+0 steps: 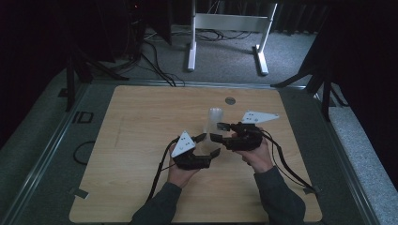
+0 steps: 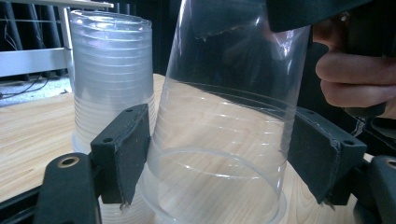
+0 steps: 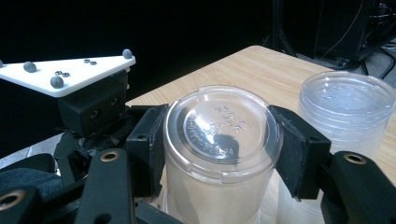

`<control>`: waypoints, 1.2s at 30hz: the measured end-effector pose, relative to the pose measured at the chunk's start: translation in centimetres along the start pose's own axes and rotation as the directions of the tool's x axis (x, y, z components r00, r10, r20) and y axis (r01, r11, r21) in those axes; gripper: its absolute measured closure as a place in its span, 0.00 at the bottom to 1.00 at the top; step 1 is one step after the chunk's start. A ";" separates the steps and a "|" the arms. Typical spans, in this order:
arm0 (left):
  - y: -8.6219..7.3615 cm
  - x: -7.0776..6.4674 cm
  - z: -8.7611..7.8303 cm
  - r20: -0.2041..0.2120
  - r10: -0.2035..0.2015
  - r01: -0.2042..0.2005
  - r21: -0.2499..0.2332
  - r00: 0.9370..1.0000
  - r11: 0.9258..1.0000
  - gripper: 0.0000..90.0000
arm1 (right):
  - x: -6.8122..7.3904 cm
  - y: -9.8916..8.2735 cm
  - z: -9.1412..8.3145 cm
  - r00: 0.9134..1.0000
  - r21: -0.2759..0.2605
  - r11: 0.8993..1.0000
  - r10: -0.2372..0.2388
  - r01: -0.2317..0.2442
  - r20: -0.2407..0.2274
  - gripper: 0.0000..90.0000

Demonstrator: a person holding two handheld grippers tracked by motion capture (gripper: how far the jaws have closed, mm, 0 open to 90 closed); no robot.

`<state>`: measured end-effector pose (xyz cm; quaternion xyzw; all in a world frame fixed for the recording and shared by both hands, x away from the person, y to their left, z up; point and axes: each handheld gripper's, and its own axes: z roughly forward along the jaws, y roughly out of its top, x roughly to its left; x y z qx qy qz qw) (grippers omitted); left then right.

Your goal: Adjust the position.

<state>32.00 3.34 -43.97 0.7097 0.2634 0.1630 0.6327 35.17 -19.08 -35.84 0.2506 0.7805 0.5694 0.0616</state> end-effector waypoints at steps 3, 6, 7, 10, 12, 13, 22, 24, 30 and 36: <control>0.0 0.0 0.0 -0.002 -0.001 0.001 -0.003 1.000 1.000 0.30 | 0.0 0.0 0.0 1.000 0.001 1.000 -0.001 0.001 0.001 0.46; 0.1 -0.1 -0.1 -0.006 0.003 -0.003 -0.003 1.000 1.000 0.31 | 0.0 0.0 0.0 1.000 -0.001 1.000 0.001 -0.001 0.000 0.46; 0.1 -0.1 -0.1 -0.007 0.005 -0.005 -0.003 1.000 1.000 0.31 | 0.0 0.0 0.0 1.000 -0.001 1.000 0.001 -0.001 0.000 0.46; 0.1 -0.1 -0.2 -0.007 0.010 -0.010 0.001 1.000 1.000 0.33 | 0.0 0.0 0.0 1.000 0.000 1.000 -0.001 0.001 -0.002 0.45; 0.1 -0.1 -0.2 -0.005 0.010 -0.010 0.002 1.000 1.000 0.33 | 0.0 0.0 0.0 1.000 0.001 1.000 -0.005 0.005 -0.003 0.45; 0.1 -0.1 -0.2 -0.005 0.011 -0.011 0.002 1.000 1.000 0.33 | 0.0 0.0 0.0 1.000 0.001 1.000 -0.006 0.006 -0.004 0.45; 0.3 0.0 -0.5 0.001 0.014 -0.014 0.004 1.000 1.000 0.33 | 0.0 0.0 0.0 1.000 0.010 1.000 -0.016 0.016 -0.008 0.38; 0.3 0.1 -0.5 0.002 0.016 -0.016 0.005 1.000 1.000 0.34 | 0.0 0.0 -0.1 1.000 0.011 1.000 -0.018 0.018 -0.006 0.37; 0.4 0.4 -0.8 0.007 0.023 -0.023 0.016 1.000 1.000 0.34 | 0.1 0.2 -0.6 0.999 0.002 0.999 -0.033 0.033 -0.005 0.36; 0.7 0.9 -1.4 0.016 0.014 -0.014 0.016 1.000 1.000 0.34 | 0.2 0.4 -1.2 0.998 0.014 0.998 -0.062 0.062 -0.006 0.37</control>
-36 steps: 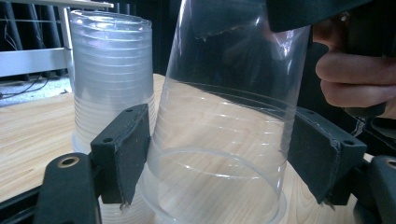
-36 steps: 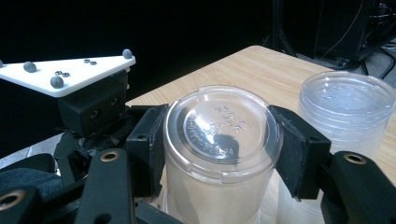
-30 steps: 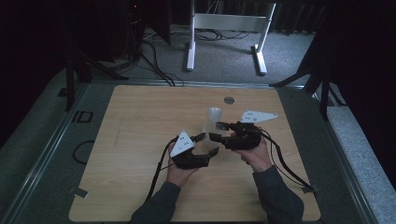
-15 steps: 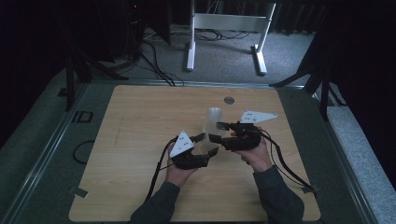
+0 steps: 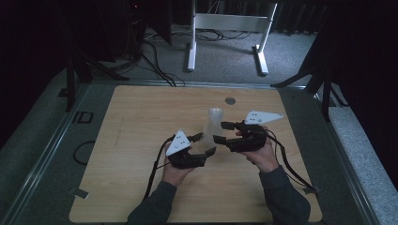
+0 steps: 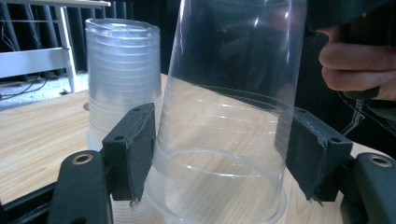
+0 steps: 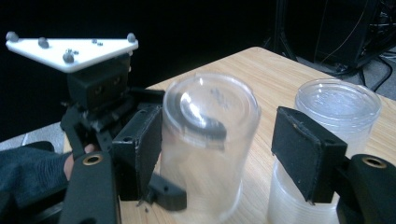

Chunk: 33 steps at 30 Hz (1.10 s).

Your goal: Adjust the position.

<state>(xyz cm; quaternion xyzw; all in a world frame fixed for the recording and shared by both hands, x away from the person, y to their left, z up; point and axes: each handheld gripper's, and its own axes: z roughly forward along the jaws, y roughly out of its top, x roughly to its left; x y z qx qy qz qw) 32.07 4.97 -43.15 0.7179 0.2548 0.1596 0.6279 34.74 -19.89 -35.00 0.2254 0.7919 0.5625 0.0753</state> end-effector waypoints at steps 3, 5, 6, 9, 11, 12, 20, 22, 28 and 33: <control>0.2 0.3 -0.4 -0.004 0.001 -0.001 -0.004 1.000 1.000 0.34 | 0.0 0.0 -0.2 1.000 0.006 1.000 -0.014 0.014 0.000 0.37; 0.3 0.5 -0.6 -0.007 -0.002 0.002 -0.008 1.000 1.000 0.34 | 0.1 0.1 -0.3 1.000 0.010 1.000 -0.024 0.024 -0.001 0.38; 0.4 0.6 -0.8 -0.007 0.000 0.000 -0.007 1.000 1.000 0.34 | 0.1 0.1 -0.4 1.000 0.014 0.999 -0.030 0.030 0.000 0.38; 0.5 0.8 -1.0 -0.003 0.000 0.000 -0.006 1.000 1.000 0.34 | 0.1 0.1 -0.5 0.999 0.022 0.999 -0.043 0.043 -0.001 0.39; 0.7 1.0 -1.4 -0.002 0.000 0.000 -0.004 1.000 1.000 0.34 | 0.1 0.2 -0.8 0.998 0.039 0.998 -0.058 0.058 0.001 0.41; 0.7 1.1 -1.5 0.000 0.002 -0.002 0.000 1.000 1.000 0.34 | 0.1 0.2 -0.8 0.998 0.042 0.997 -0.064 0.064 0.002 0.41; 1.4 1.5 -2.2 0.027 0.027 -0.028 0.034 0.999 0.999 0.34 | -0.1 0.7 -1.4 0.993 0.103 0.988 -0.117 0.115 0.009 0.47; 1.6 1.6 -2.4 0.037 0.029 -0.030 0.040 0.999 0.999 0.34 | 0.0 0.9 -1.6 0.991 0.116 0.984 -0.134 0.132 0.005 0.48; 1.9 1.8 -2.6 0.074 0.054 -0.061 0.094 0.996 0.994 0.34 | 0.1 1.0 -2.0 0.986 0.146 0.975 -0.167 0.166 -0.004 0.49; 2.1 1.9 -2.5 0.097 0.071 -0.083 0.131 0.993 0.988 0.34 | 0.2 1.0 -2.1 0.981 0.177 0.965 -0.191 0.192 -0.023 0.49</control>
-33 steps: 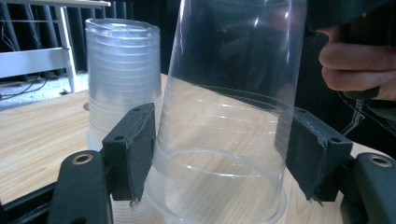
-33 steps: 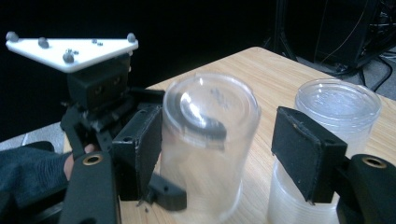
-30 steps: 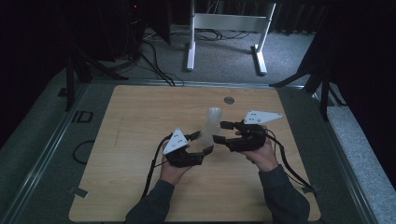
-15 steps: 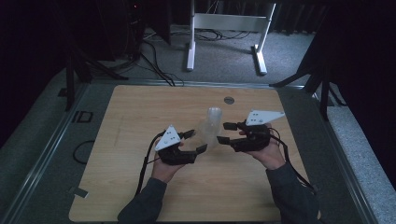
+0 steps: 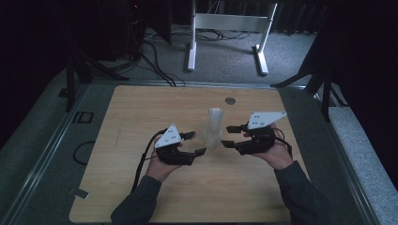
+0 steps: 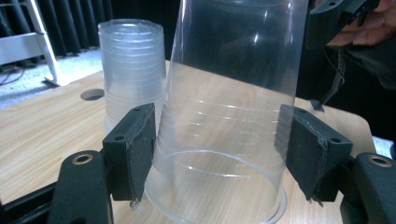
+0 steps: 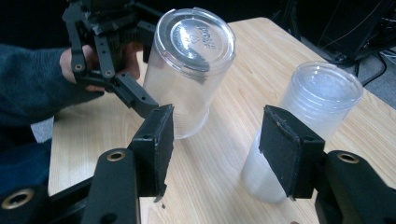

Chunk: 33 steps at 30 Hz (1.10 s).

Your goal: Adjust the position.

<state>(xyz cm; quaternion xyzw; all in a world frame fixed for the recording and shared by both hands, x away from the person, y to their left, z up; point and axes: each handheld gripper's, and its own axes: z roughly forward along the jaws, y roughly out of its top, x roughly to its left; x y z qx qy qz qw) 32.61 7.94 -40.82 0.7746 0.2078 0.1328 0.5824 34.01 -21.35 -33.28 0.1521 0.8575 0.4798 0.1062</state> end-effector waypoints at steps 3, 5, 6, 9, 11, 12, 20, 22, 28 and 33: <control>0.1 0.0 0.0 0.014 0.011 -0.011 0.019 1.000 1.000 0.34 | 0.1 0.0 0.0 1.000 0.012 1.000 -0.007 0.007 -0.007 0.49; 0.2 0.0 0.1 0.025 0.020 -0.021 0.039 0.999 0.999 0.34 | 0.1 0.0 -0.1 1.000 0.034 0.999 -0.023 0.023 -0.013 0.48; 0.2 0.0 0.1 0.025 0.020 -0.021 0.039 0.999 0.999 0.34 | 0.1 0.0 -0.1 1.000 0.034 0.999 -0.023 0.023 -0.013 0.48; 0.4 0.1 0.2 0.039 0.027 -0.030 0.062 0.999 0.998 0.34 | 0.1 0.0 -0.1 0.999 0.045 0.998 -0.032 0.033 -0.016 0.48; 0.4 0.1 0.2 0.046 0.033 -0.037 0.073 0.998 0.997 0.34 | 0.2 0.0 -0.2 0.999 0.060 0.997 -0.041 0.042 -0.016 0.48; 0.4 0.1 0.2 0.054 0.032 -0.037 0.082 0.998 0.996 0.34 | 0.2 0.1 -0.2 0.998 0.080 0.995 -0.055 0.056 -0.017 0.48; 0.5 0.0 0.4 0.065 0.050 -0.057 0.119 0.997 0.991 0.34 | 0.4 0.3 -0.1 0.996 0.138 0.987 -0.086 0.088 -0.025 0.48; 0.6 0.0 0.5 0.067 0.055 -0.063 0.131 0.996 0.989 0.34 | 0.5 0.4 -0.1 0.995 0.163 0.981 -0.103 0.104 -0.020 0.48; 0.8 0.1 0.5 0.072 0.067 -0.077 0.149 0.995 0.986 0.34 | 0.6 0.9 -0.4 0.991 0.206 0.970 -0.131 0.132 -0.018 0.48; 0.8 0.1 0.6 0.071 0.067 -0.077 0.148 0.995 0.986 0.34 | 0.6 1.4 -0.6 0.988 0.236 0.960 -0.151 0.151 -0.017 0.48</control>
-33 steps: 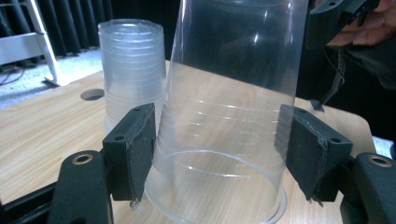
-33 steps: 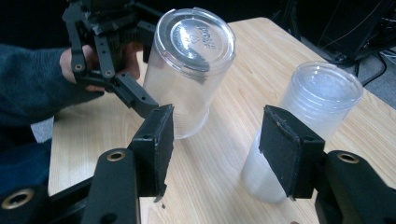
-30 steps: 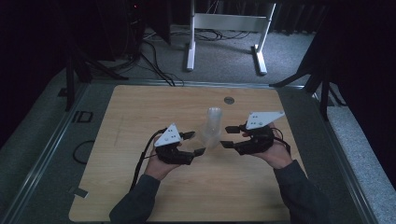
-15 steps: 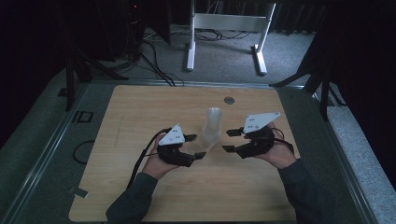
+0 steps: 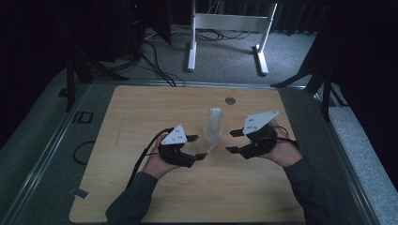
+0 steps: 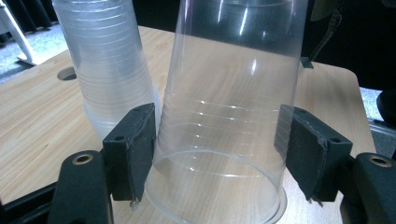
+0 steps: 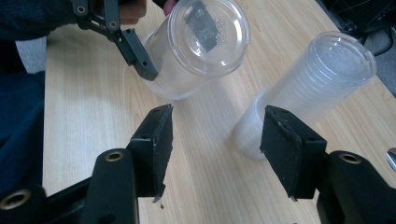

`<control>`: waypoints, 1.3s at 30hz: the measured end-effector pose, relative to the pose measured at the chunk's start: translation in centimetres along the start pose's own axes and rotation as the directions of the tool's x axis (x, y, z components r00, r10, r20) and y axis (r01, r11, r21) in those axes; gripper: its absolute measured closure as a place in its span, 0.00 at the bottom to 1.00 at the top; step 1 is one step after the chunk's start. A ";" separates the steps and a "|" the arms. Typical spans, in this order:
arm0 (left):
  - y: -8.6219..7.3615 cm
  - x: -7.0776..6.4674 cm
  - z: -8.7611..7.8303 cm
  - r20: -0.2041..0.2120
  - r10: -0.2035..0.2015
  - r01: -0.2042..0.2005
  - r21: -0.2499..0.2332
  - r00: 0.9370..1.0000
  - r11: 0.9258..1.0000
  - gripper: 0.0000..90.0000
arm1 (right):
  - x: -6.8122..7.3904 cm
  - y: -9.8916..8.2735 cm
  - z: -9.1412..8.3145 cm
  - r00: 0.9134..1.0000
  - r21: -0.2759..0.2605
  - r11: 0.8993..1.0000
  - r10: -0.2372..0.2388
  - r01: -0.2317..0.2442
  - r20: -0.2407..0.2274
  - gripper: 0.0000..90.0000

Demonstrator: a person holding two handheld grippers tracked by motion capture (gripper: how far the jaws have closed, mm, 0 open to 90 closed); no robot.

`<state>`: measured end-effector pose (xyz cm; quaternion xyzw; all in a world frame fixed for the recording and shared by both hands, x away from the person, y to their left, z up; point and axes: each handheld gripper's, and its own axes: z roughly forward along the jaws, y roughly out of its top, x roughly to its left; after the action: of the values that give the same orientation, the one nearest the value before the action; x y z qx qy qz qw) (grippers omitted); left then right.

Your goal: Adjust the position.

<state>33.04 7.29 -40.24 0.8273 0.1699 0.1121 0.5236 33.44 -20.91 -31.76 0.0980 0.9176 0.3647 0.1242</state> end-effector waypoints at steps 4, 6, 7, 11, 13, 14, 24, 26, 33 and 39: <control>0.0 -0.1 0.2 -0.003 0.006 -0.006 0.008 1.000 1.000 0.34 | -0.1 0.5 -0.3 1.000 0.040 0.999 -0.024 0.024 -0.002 0.48; -0.1 -0.1 0.3 -0.002 0.008 -0.008 0.012 1.000 1.000 0.34 | -0.1 0.8 -0.4 0.999 0.057 0.998 -0.037 0.038 -0.002 0.48; -0.1 -0.1 0.4 0.000 0.008 -0.008 0.015 1.000 1.000 0.34 | -0.1 1.0 -0.5 0.999 0.067 0.997 -0.044 0.044 -0.003 0.48; -0.1 -0.2 0.6 0.003 0.016 -0.016 0.031 1.000 0.999 0.34 | 0.0 1.1 -0.5 0.998 0.087 0.995 -0.057 0.057 -0.004 0.48; -0.1 -0.3 0.8 0.003 0.021 -0.021 0.041 1.000 0.999 0.34 | 0.0 1.1 -0.4 0.998 0.097 0.993 -0.060 0.060 -0.010 0.48; -0.1 -0.3 0.8 0.003 0.021 -0.021 0.041 1.000 0.999 0.34 | 0.0 1.1 -0.4 0.998 0.097 0.993 -0.060 0.060 -0.010 0.48; 0.1 -0.6 1.4 0.030 0.046 -0.049 0.111 0.998 0.993 0.34 | 0.2 1.0 0.1 0.997 0.125 0.989 -0.077 0.080 -0.028 0.48; 0.2 -0.7 1.4 0.035 0.049 -0.052 0.120 0.998 0.991 0.34 | 0.2 1.0 0.0 0.996 0.128 0.988 -0.078 0.082 -0.029 0.48; 0.4 -0.7 1.5 0.041 0.073 -0.079 0.163 0.997 0.983 0.34 | 0.2 1.0 -0.1 0.996 0.144 0.986 -0.082 0.086 -0.031 0.47; 0.5 -0.7 1.8 0.050 0.084 -0.093 0.197 0.995 0.976 0.34 | 0.3 1.0 0.0 0.996 0.169 0.981 -0.088 0.092 -0.034 0.47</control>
<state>33.09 5.33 -40.56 0.8844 0.1325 0.1008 0.4361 33.27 -20.09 -31.14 0.0618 0.9505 0.2801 0.1194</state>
